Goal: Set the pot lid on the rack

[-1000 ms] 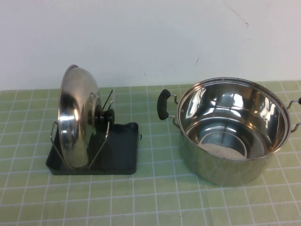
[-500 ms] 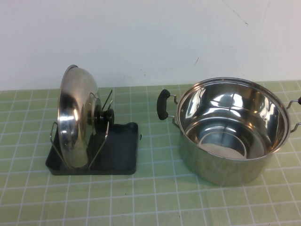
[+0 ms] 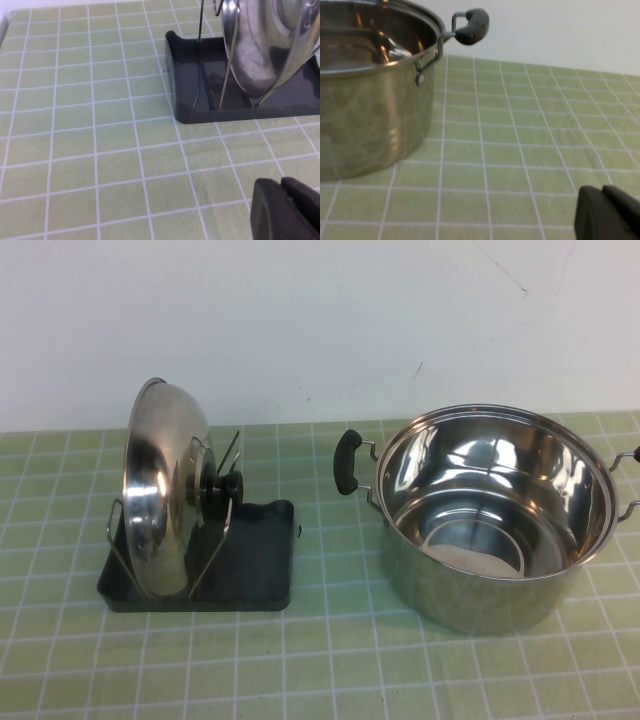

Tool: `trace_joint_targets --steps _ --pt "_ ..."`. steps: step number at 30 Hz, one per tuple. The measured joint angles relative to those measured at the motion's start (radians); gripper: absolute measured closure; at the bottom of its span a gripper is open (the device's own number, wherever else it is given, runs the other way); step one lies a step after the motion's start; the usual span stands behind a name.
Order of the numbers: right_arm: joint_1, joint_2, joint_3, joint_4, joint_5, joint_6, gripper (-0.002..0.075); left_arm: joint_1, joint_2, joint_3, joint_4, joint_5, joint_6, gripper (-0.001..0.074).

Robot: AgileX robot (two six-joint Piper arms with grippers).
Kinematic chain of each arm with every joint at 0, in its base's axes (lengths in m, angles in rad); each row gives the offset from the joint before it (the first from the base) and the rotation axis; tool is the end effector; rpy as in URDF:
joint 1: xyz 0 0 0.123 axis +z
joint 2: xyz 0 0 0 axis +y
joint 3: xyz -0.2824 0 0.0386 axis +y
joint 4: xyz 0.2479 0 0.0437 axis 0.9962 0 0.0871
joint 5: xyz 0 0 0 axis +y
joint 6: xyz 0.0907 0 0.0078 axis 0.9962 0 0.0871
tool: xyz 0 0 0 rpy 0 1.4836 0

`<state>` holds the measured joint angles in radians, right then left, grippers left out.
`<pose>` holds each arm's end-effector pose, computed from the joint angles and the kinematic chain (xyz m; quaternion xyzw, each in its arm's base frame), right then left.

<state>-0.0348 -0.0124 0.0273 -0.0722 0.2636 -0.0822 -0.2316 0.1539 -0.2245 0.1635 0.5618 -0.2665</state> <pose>0.0549 -0.0036 0.1807 -0.0392 0.7702 -0.0666 0.6331 0.0550 -0.0048 0.2302 0.0192 0.8323 -0.0632 0.5504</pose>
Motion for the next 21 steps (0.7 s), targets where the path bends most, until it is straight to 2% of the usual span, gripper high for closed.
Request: trace_joint_targets --steps 5,13,21 --pt "0.006 -0.001 0.000 -0.001 0.062 0.004 0.0727 0.000 0.000 0.000 0.000 0.000 0.000 0.0736" --pt "0.136 -0.001 0.000 -0.001 0.064 0.012 0.0727 0.000 0.000 0.000 -0.002 0.000 0.000 0.0736" --pt "0.143 -0.001 0.000 -0.005 0.067 0.034 0.0727 0.000 0.000 0.000 -0.002 0.000 0.000 0.0736"
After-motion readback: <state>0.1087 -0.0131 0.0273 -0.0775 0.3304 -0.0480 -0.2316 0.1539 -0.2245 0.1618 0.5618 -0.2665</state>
